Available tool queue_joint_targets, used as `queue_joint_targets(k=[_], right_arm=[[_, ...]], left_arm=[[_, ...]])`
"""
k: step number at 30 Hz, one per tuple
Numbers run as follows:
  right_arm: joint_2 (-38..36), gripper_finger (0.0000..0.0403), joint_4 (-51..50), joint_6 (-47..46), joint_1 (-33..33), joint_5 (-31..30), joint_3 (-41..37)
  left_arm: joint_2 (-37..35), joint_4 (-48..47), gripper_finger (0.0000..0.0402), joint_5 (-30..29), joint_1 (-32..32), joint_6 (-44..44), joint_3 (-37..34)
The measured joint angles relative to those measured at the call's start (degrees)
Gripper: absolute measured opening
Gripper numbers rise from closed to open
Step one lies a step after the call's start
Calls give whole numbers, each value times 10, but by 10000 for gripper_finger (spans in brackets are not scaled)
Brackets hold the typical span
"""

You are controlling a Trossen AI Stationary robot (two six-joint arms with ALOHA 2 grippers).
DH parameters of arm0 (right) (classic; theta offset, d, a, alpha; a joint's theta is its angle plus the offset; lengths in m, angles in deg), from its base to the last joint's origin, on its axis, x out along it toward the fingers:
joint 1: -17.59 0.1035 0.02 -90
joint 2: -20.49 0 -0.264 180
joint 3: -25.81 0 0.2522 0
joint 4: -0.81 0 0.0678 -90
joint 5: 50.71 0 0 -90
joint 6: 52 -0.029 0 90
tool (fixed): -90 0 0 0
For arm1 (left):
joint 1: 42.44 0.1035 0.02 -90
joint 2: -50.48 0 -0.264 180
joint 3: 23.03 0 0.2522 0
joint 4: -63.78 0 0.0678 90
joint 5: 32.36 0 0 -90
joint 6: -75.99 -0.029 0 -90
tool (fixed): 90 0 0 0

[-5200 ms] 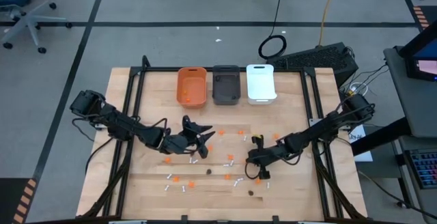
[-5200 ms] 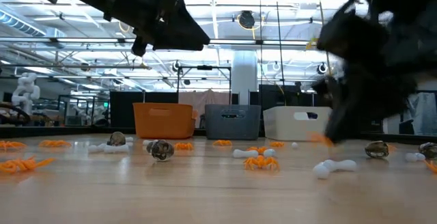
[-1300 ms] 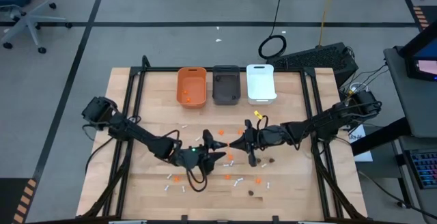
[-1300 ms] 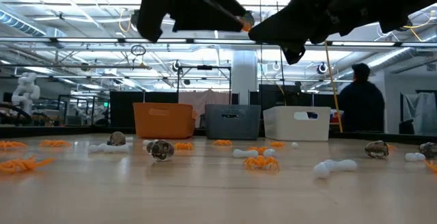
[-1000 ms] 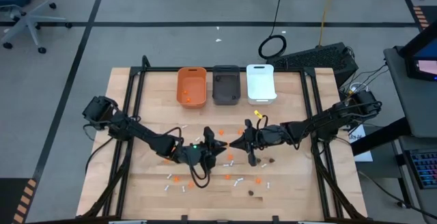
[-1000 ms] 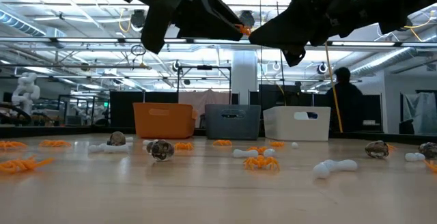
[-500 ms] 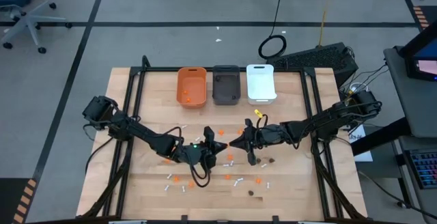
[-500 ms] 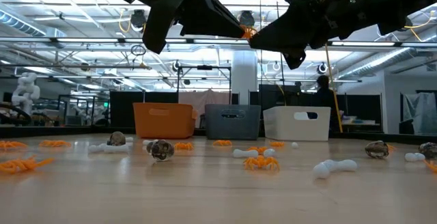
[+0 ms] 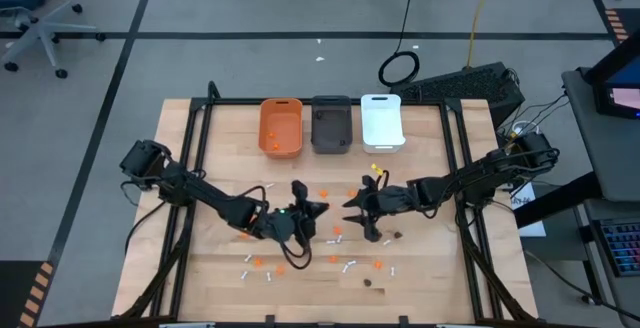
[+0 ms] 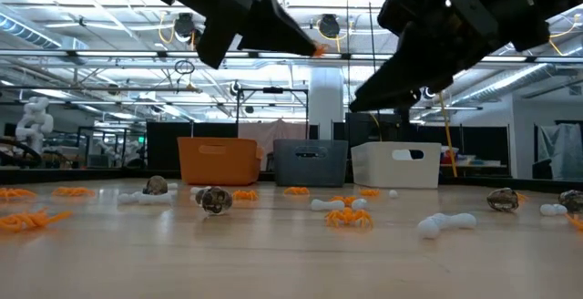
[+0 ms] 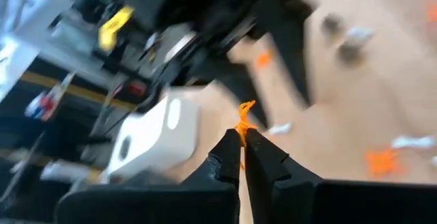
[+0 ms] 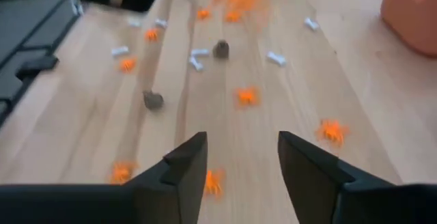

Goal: Sort Halloween decoration
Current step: Put the orange spider toy into the orange bin

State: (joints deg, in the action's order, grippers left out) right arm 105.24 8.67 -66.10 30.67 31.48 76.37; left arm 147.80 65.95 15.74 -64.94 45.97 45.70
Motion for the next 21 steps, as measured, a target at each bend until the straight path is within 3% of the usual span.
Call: queue_joint_targets(k=[5, 10, 15, 21], right_arm=[[0, 175, -25, 3, 8, -1, 0], [0, 170, -27, 15, 20, -18, 0], [0, 169, -27, 20, 31, -71, 0], [0, 169, -27, 19, 41, -73, 0]], left_arm=[[-60, -97, 6, -65, 21, 36, 0], [-149, -230, 6, -58, 87, 99, 0], [-195, -335, 6, 14, 194, 180, 0], [-185, -352, 6, 131, 289, 223, -21]])
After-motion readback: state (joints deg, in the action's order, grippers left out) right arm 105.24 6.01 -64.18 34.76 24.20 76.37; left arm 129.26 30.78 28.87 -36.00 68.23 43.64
